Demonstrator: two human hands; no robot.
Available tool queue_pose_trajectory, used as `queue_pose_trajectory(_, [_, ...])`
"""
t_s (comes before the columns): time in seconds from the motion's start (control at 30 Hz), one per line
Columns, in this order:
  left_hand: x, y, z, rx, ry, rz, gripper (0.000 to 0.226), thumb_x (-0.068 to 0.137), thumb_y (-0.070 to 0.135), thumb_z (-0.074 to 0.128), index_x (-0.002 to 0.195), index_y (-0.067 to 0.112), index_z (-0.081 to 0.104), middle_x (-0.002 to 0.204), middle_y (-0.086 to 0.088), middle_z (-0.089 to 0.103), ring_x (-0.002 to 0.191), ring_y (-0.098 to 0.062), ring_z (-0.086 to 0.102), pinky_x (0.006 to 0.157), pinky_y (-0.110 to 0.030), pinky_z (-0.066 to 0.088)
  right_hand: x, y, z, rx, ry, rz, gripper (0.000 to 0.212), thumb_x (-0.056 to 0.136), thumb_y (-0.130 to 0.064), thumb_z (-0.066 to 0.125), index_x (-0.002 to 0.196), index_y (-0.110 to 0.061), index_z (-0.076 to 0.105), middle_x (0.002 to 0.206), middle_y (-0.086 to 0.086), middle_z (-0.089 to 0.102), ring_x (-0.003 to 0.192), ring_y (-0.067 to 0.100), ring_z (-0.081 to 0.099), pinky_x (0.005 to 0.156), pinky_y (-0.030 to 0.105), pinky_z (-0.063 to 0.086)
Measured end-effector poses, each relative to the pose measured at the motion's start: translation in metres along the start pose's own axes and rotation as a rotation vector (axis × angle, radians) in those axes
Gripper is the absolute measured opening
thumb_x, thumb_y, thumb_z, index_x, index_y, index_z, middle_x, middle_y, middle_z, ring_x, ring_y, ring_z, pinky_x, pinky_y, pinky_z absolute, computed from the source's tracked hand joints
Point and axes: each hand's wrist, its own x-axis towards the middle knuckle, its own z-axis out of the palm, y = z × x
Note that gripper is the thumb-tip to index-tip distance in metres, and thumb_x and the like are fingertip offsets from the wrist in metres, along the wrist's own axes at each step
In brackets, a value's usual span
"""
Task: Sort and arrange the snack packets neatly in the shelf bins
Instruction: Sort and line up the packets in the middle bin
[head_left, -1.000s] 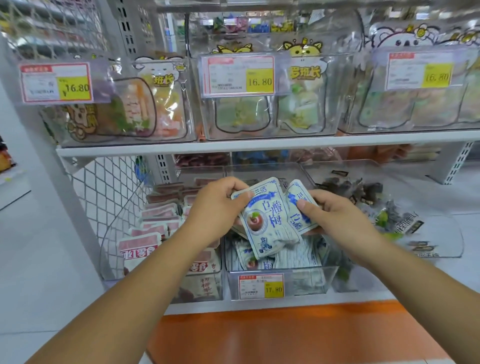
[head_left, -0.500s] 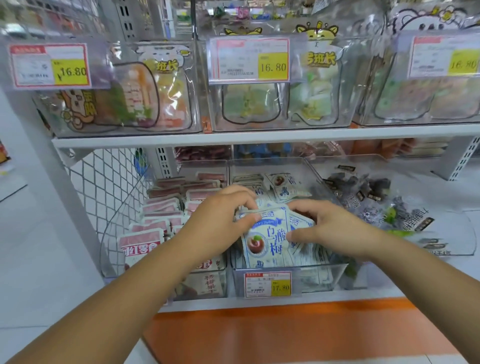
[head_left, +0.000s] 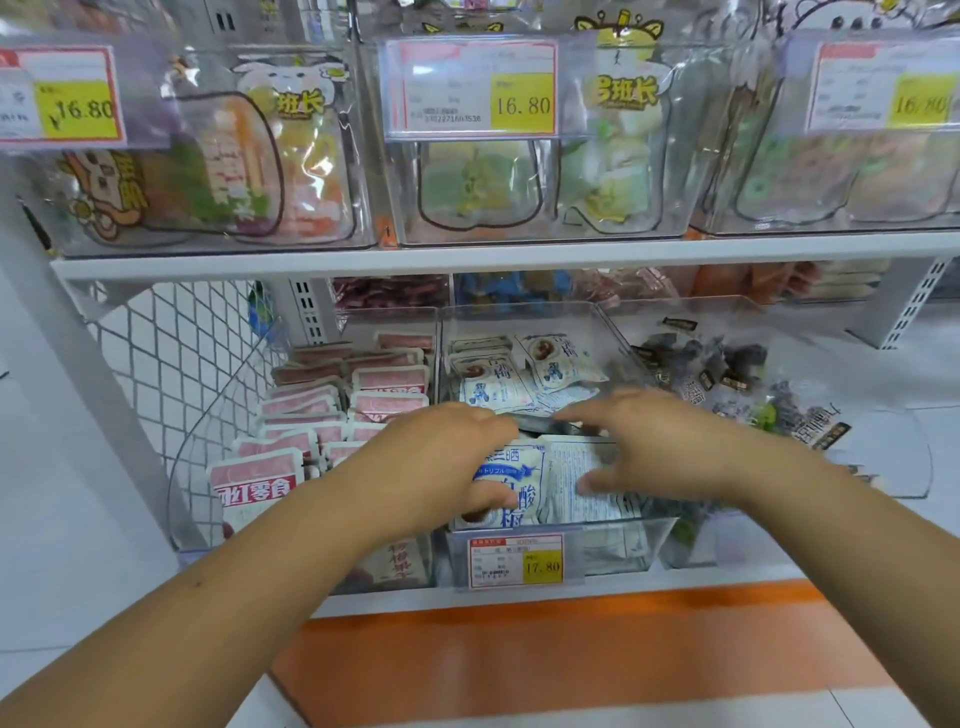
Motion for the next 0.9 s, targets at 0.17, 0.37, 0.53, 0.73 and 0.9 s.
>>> queue_pose_trajectory(0.17, [-0.003, 0.008, -0.002, 0.091, -0.001, 0.01, 0.039, 0.092, 0.057, 0.048, 0.096, 0.025, 0.025, 0.076, 0.008, 0.042, 0.078, -0.017, 0.045, 0.068, -0.034, 0.042, -0.003, 0.015, -0.005, 0.391, 0.181, 0.028, 0.062, 0.081, -0.035, 0.074, 0.131, -0.047, 0.04, 0.118, -0.007, 0.058, 0.11, 0.009, 0.055, 0.091, 0.03, 0.047])
queue_pose_trajectory(0.37, [0.0, 0.011, 0.007, -0.23, 0.147, -0.029, 0.08, 0.075, 0.07, 0.059, 0.143, 0.046, 0.023, 0.145, 0.023, 0.032, 0.132, -0.001, 0.031, 0.107, -0.025, 0.031, -0.018, 0.015, -0.012, 0.921, 0.473, 0.01, 0.034, 0.086, -0.012, 0.07, 0.106, -0.039, 0.068, 0.094, -0.009, 0.065, 0.076, 0.01, 0.065, 0.055, 0.02, 0.055])
queue_pose_trajectory(0.53, [0.005, 0.023, 0.023, -0.061, 0.333, 0.095, 0.092, 0.071, 0.07, 0.065, 0.146, 0.04, 0.022, 0.156, 0.013, 0.018, 0.137, -0.008, 0.025, 0.107, -0.026, 0.026, -0.014, 0.005, -0.001, 1.139, 0.54, 0.094, 0.015, 0.088, -0.01, 0.067, 0.093, -0.023, 0.074, 0.098, -0.006, 0.067, 0.07, -0.001, 0.063, 0.057, 0.02, 0.055])
queue_pose_trajectory(0.73, [0.011, 0.027, 0.022, -0.362, 0.503, 0.044, 0.051, 0.086, 0.045, 0.065, 0.134, 0.036, 0.048, 0.131, 0.02, 0.05, 0.112, 0.002, 0.049, 0.087, -0.02, 0.048, -0.025, 0.013, -0.008, 1.411, 0.442, 0.09, 0.032, 0.082, -0.036, 0.069, 0.097, -0.008, 0.072, 0.087, 0.008, 0.074, 0.08, 0.024, 0.071, 0.072, 0.031, 0.06])
queue_pose_trajectory(0.9, [0.012, 0.032, 0.01, -0.854, 0.404, -0.119, 0.034, 0.095, 0.037, 0.051, 0.129, 0.043, 0.051, 0.089, 0.013, 0.067, 0.058, 0.002, 0.054, 0.052, -0.012, 0.039, -0.04, 0.024, -0.009, 1.013, 0.357, 0.006, 0.019, 0.075, -0.042, 0.077, 0.092, -0.038, 0.068, 0.079, 0.0, 0.055, 0.071, 0.006, 0.053, 0.069, 0.015, 0.039])
